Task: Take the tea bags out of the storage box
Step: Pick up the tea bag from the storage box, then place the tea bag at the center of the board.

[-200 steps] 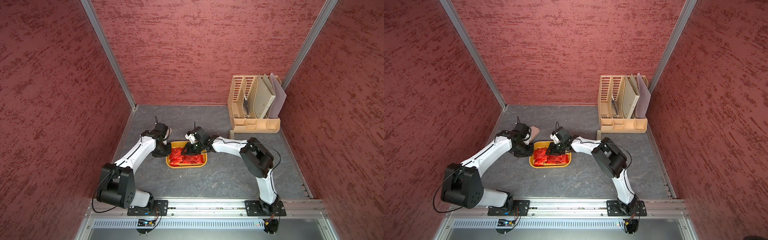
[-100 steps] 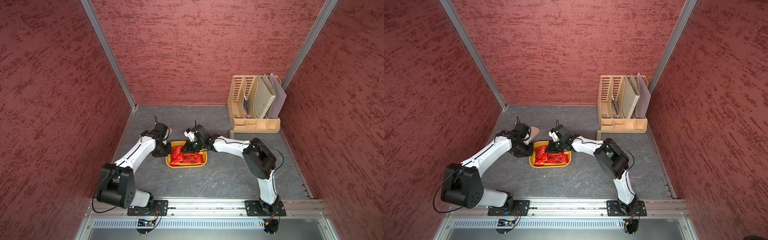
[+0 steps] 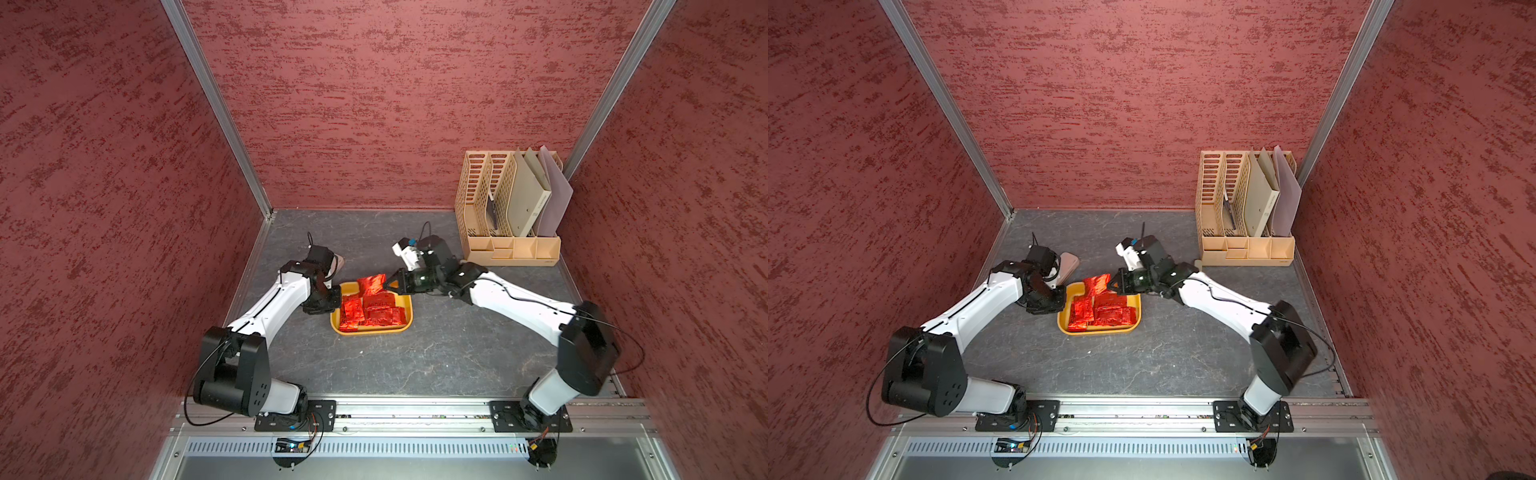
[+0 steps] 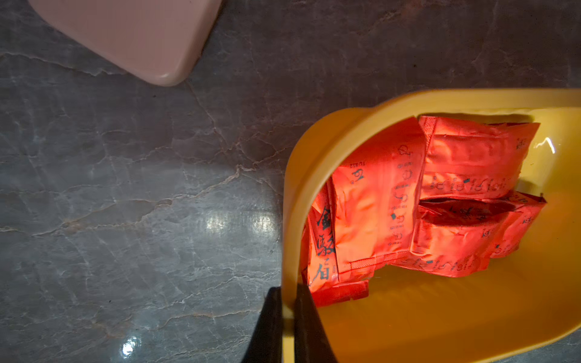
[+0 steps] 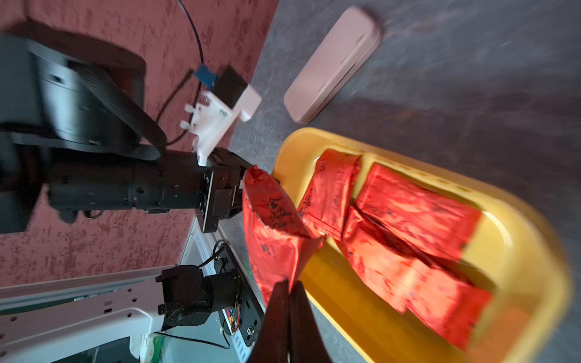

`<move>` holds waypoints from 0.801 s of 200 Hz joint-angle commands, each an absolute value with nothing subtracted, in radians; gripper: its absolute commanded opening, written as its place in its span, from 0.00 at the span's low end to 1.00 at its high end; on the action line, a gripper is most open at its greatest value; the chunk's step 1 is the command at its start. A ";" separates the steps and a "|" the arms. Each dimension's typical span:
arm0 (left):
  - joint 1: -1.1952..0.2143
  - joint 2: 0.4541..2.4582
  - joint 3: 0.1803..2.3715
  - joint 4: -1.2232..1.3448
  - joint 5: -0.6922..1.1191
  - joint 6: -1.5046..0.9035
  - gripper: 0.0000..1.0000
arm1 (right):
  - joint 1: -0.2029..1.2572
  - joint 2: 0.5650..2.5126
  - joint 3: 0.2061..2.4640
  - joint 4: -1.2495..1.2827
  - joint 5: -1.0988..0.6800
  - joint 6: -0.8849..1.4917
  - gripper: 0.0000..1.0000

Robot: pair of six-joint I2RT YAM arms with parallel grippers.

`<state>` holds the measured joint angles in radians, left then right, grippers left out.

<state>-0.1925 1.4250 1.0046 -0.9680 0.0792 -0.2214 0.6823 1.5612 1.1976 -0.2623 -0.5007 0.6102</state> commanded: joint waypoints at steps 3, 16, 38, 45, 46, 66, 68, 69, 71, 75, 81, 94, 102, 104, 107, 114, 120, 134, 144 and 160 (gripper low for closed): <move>-0.183 1.404 0.997 -0.947 0.074 -0.232 0.00 | 0.553 1.450 1.081 -0.311 -0.443 0.582 0.00; -0.183 1.399 0.996 -0.947 0.073 -0.230 0.00 | 0.493 1.399 1.018 -0.309 -0.458 0.590 0.00; -0.183 1.394 0.996 -0.947 0.073 -0.231 0.00 | 0.431 1.373 0.928 -0.272 -0.452 0.613 0.00; -0.181 1.394 0.995 -0.947 0.073 -0.232 0.00 | 0.425 1.387 0.915 -0.262 -0.455 0.612 0.00; -0.181 1.394 0.995 -0.948 0.072 -0.232 0.00 | 0.424 1.388 0.915 -0.262 -0.457 0.611 0.00; -0.178 1.394 0.997 -0.949 0.069 -0.231 0.00 | 0.423 1.500 0.948 -0.294 -0.489 0.577 0.00; -0.177 1.393 0.997 -0.949 0.068 -0.230 0.00 | 0.422 1.513 0.953 -0.297 -0.494 0.574 0.00; -0.177 1.393 0.997 -0.949 0.068 -0.230 0.00 | 0.422 1.518 0.954 -0.298 -0.496 0.573 0.00; -0.176 1.392 0.996 -0.950 0.065 -0.230 0.00 | 0.421 1.528 0.959 -0.299 -0.501 0.572 0.00; -0.177 1.393 0.996 -0.951 0.061 -0.231 0.00 | 0.422 1.548 0.966 -0.299 -0.508 0.568 0.00; -0.175 1.391 0.995 -0.951 0.060 -0.232 0.00 | 0.423 1.573 0.976 -0.301 -0.510 0.561 0.00; -0.173 1.386 0.996 -0.949 0.058 -0.233 0.00 | 0.421 1.606 0.986 -0.280 -0.488 0.561 0.00; -0.172 1.385 0.994 -0.949 0.056 -0.232 0.00 | 0.422 1.625 0.991 -0.258 -0.477 0.564 0.00; -0.172 1.384 0.994 -0.949 0.056 -0.233 0.00 | 0.421 1.630 0.994 -0.254 -0.475 0.566 0.00; -0.171 1.384 0.994 -0.950 0.057 -0.233 0.00 | 0.422 1.640 0.998 -0.253 -0.471 0.568 0.00; -0.170 1.384 0.993 -0.950 0.056 -0.232 0.00 | 0.422 1.663 1.013 -0.252 -0.462 0.575 0.00; -0.170 1.385 0.993 -0.950 0.057 -0.233 0.00 | 0.422 1.683 1.021 -0.248 -0.455 0.582 0.00; -0.169 1.385 0.994 -0.949 0.057 -0.232 0.00 | 0.421 1.712 1.022 -0.214 -0.442 0.608 0.00; -0.169 1.384 0.993 -0.949 0.057 -0.233 0.00 | 0.420 1.726 1.010 -0.180 -0.442 0.630 0.00; -0.169 1.383 0.994 -0.948 0.056 -0.233 0.00 | 0.420 1.748 0.998 -0.150 -0.447 0.658 0.00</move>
<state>-0.1783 1.4040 1.0004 -0.9680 0.0681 -0.2287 0.4232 1.7237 0.9947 -0.2317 -0.4694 0.6136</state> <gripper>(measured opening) 0.096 0.064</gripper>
